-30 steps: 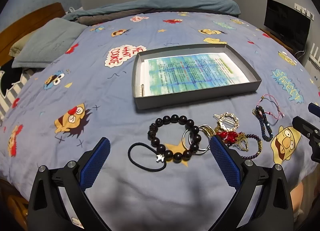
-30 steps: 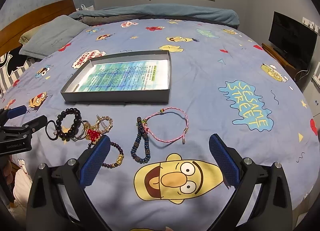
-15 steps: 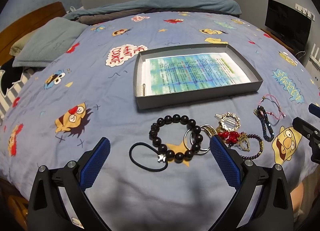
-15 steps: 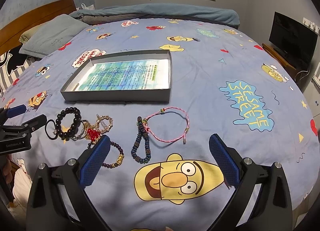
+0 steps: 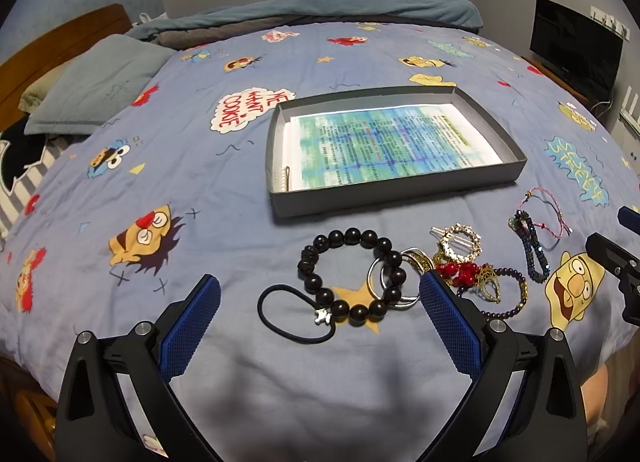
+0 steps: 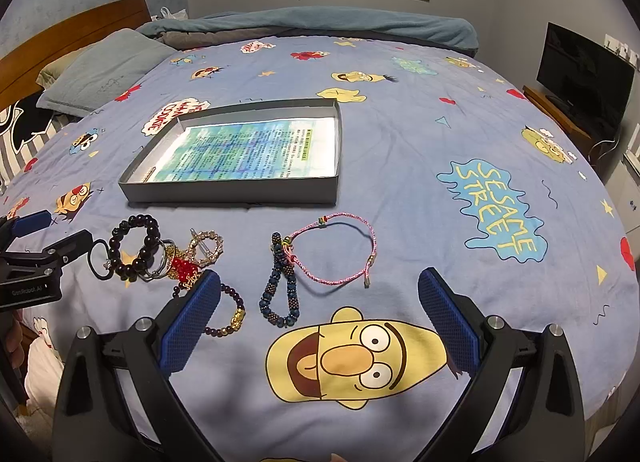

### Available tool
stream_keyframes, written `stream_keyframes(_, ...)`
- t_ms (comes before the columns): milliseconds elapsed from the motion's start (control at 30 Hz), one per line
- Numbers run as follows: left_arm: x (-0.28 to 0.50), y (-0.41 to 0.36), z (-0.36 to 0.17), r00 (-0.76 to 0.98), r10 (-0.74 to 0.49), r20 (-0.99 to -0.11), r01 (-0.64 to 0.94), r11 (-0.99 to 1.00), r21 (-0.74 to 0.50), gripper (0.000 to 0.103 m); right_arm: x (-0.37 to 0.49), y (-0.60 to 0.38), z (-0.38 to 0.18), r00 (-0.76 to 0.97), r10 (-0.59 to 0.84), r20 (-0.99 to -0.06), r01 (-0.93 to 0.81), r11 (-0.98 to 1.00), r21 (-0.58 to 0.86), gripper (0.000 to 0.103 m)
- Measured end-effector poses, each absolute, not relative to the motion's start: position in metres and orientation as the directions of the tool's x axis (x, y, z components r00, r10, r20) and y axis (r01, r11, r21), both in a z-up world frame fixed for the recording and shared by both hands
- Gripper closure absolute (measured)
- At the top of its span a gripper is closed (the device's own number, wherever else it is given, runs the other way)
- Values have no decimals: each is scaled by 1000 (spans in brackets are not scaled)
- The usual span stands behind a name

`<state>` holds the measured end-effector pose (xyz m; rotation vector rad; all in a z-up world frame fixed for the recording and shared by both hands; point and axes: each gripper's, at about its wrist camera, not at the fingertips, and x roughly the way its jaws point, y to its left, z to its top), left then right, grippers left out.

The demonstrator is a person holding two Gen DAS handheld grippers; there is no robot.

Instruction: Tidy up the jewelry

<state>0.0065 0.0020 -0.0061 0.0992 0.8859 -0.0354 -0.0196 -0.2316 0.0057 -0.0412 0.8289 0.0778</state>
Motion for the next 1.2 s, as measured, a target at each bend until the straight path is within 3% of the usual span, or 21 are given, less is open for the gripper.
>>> stream_keyframes(1200,22,6,-27,594,-6,-804,83,995,54,4,-4,-238,-12,647,38,-761,-58,998,1,5)
